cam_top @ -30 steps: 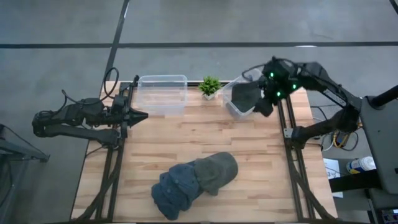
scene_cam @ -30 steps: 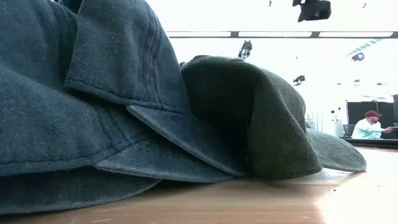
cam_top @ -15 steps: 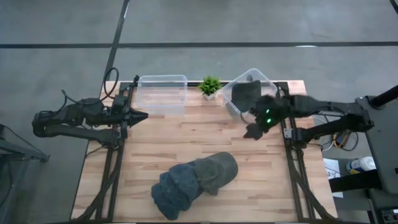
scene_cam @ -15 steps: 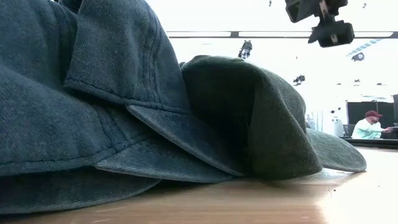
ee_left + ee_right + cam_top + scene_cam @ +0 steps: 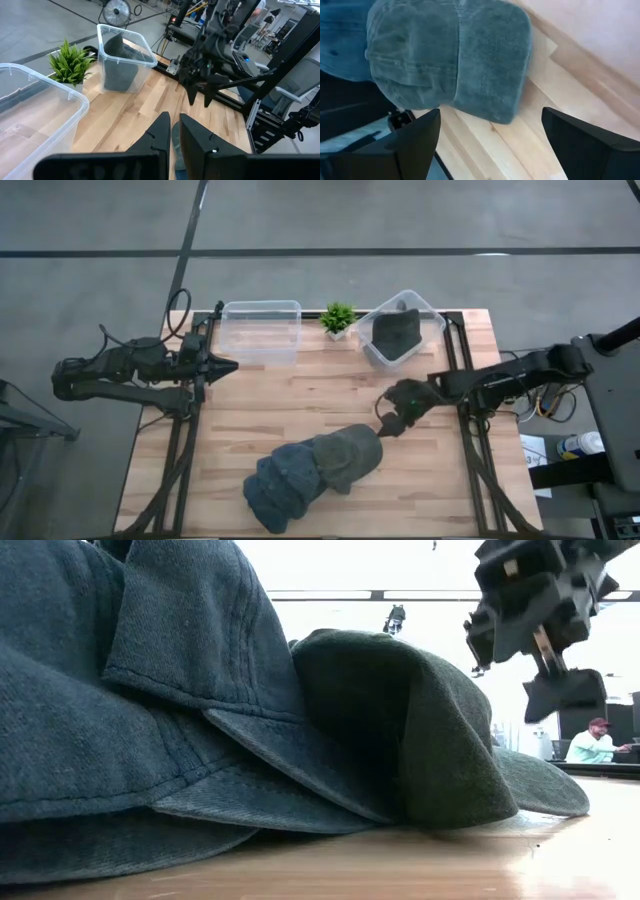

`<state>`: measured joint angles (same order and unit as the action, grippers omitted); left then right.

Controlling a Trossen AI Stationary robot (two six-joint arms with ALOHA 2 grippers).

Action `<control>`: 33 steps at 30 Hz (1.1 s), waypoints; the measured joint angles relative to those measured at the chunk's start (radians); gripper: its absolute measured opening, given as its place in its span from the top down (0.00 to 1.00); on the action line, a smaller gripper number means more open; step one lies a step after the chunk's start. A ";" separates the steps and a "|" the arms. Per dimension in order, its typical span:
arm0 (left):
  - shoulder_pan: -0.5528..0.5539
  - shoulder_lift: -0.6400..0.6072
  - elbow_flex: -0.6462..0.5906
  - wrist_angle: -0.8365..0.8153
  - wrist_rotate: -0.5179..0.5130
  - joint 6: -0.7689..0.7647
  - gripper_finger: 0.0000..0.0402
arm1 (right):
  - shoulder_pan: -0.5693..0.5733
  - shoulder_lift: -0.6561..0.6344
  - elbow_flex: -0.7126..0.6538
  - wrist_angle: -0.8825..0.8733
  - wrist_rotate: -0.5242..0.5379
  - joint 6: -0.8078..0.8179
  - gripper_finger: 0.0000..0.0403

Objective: Pick & Place hat
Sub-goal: Put the green cap into the right transparent bin

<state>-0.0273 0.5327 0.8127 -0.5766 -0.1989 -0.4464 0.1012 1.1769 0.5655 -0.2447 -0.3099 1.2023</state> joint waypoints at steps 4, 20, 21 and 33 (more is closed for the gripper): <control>0.000 0.000 0.000 0.000 0.000 0.000 0.91 | 0.025 0.041 -0.099 0.230 0.011 0.079 0.15; 0.000 0.000 0.000 0.026 0.000 0.001 0.91 | 0.044 0.276 -0.229 0.705 0.024 0.153 0.20; 0.000 0.000 0.000 0.026 0.000 0.001 0.91 | 0.044 0.290 -0.226 0.707 0.024 0.152 0.20; 0.000 0.000 0.000 0.025 0.000 -0.001 0.91 | 0.064 0.336 -0.192 0.705 -0.024 0.107 0.45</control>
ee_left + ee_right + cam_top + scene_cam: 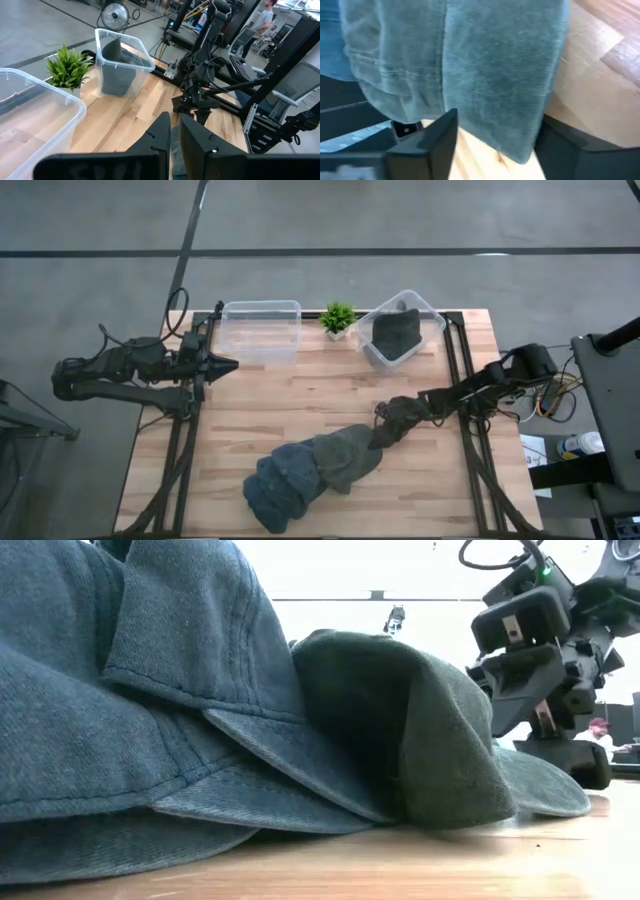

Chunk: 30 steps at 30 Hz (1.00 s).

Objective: Pick & Place hat
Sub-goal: Put the green cap into the right transparent bin

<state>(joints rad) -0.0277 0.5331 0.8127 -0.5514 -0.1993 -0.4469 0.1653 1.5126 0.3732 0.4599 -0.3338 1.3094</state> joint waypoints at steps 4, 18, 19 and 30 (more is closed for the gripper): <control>0.000 0.000 0.000 -0.001 0.000 0.000 0.91 | -0.001 -0.027 -0.004 -0.017 -0.015 0.003 0.61; 0.000 0.000 0.000 -0.003 0.000 0.001 0.91 | -0.001 -0.292 -0.001 -0.157 -0.038 0.019 0.97; 0.000 0.000 0.000 -0.003 0.000 0.001 0.91 | -0.001 -0.321 0.006 -0.189 -0.038 0.019 0.97; 0.000 0.000 0.000 -0.003 0.000 0.000 0.91 | -0.002 -0.598 0.241 -0.715 -0.007 -0.130 0.97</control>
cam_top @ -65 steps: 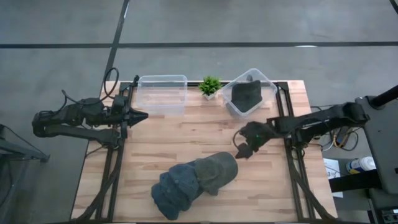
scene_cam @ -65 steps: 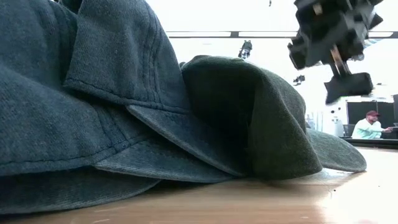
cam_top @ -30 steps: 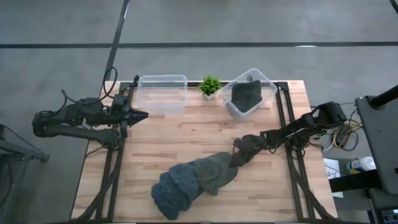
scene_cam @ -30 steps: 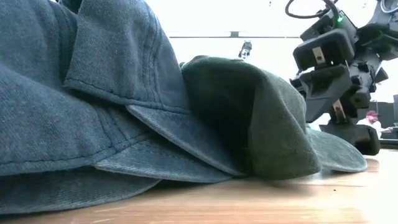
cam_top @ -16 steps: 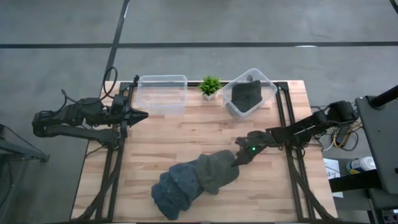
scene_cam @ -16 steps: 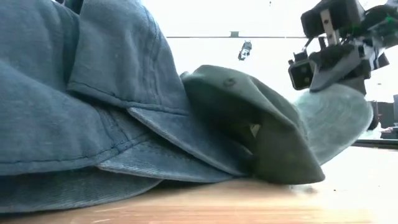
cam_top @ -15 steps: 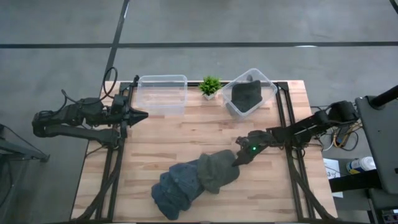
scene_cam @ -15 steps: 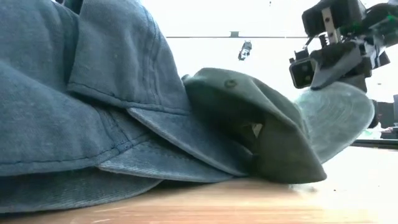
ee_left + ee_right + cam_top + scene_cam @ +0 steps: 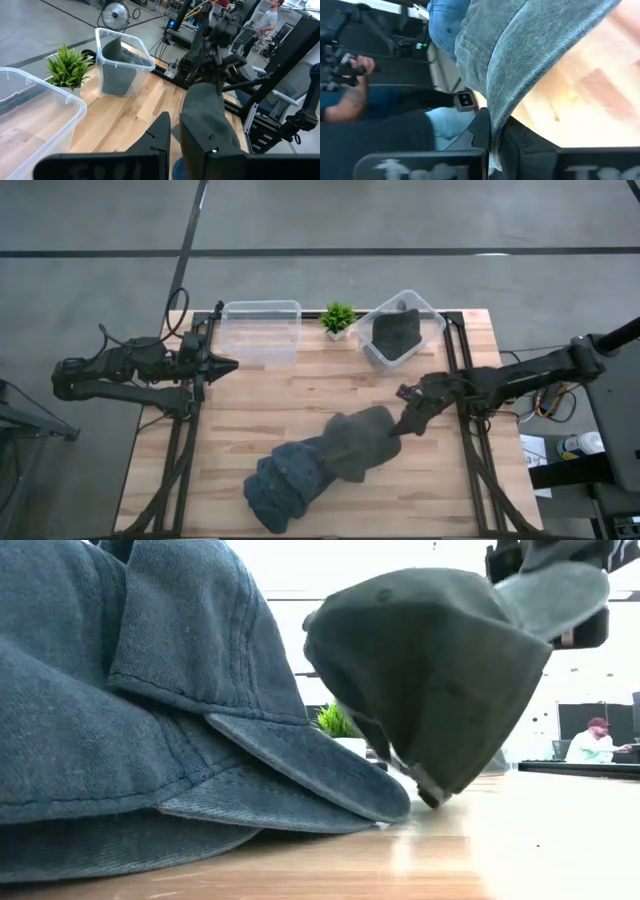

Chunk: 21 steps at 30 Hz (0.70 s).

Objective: Pick & Place hat
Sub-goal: Put the green cap into the right transparent bin

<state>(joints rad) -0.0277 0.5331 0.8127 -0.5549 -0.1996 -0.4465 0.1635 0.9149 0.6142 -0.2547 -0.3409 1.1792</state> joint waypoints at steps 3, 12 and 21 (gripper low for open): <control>0.000 0.000 0.000 0.000 0.000 0.000 0.91 | 0.000 -0.039 0.123 -0.221 0.048 -0.068 0.97; 0.000 0.000 0.000 0.000 0.000 0.000 0.91 | 0.000 -0.076 0.510 -0.691 0.320 -0.271 0.97; 0.000 0.000 0.000 0.000 0.000 -0.002 0.91 | -0.001 -0.038 0.825 -0.986 0.593 -0.534 0.97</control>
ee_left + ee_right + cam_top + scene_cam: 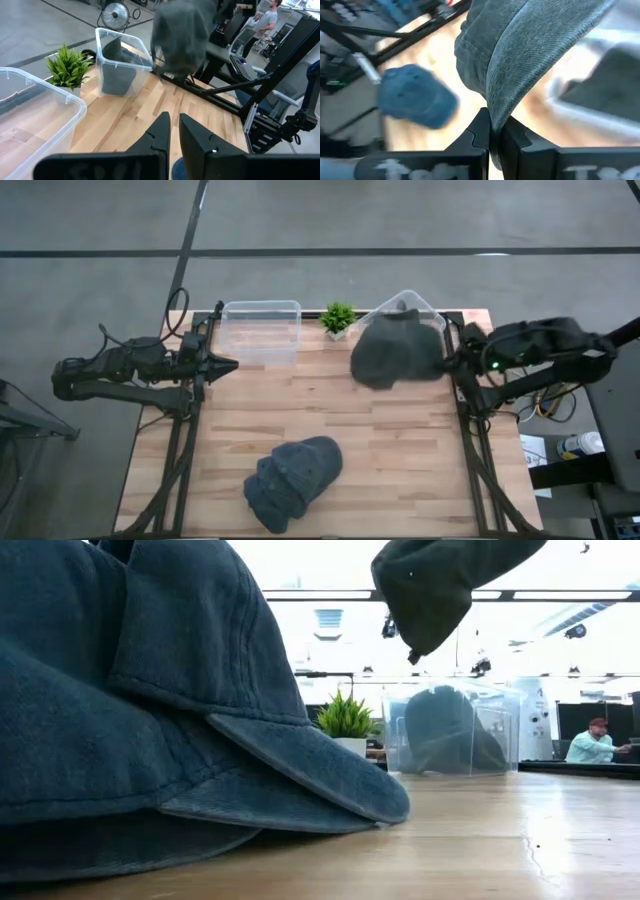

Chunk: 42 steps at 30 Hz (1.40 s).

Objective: Pick & Place hat
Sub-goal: Put the green cap into the right transparent bin

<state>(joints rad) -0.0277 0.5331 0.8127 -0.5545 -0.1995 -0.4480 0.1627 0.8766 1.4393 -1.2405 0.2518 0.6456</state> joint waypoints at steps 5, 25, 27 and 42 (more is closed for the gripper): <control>0.000 0.000 0.000 0.000 0.000 -0.001 0.91 | 0.000 0.050 0.131 -0.093 0.181 -0.193 0.97; 0.000 0.000 0.000 0.000 0.000 0.025 0.91 | -0.131 0.230 0.329 -0.320 0.432 -0.810 0.97; 0.000 0.000 0.000 0.000 0.000 0.025 0.91 | -0.171 0.238 0.329 -0.332 0.430 -0.843 0.97; 0.000 0.000 0.000 -0.009 0.000 0.062 0.91 | -0.448 0.400 0.320 -0.330 0.283 -1.220 0.97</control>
<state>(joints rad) -0.0277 0.5328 0.8127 -0.5632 -0.1998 -0.3859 -0.2854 1.2763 1.7588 -1.5709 0.5345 -0.5748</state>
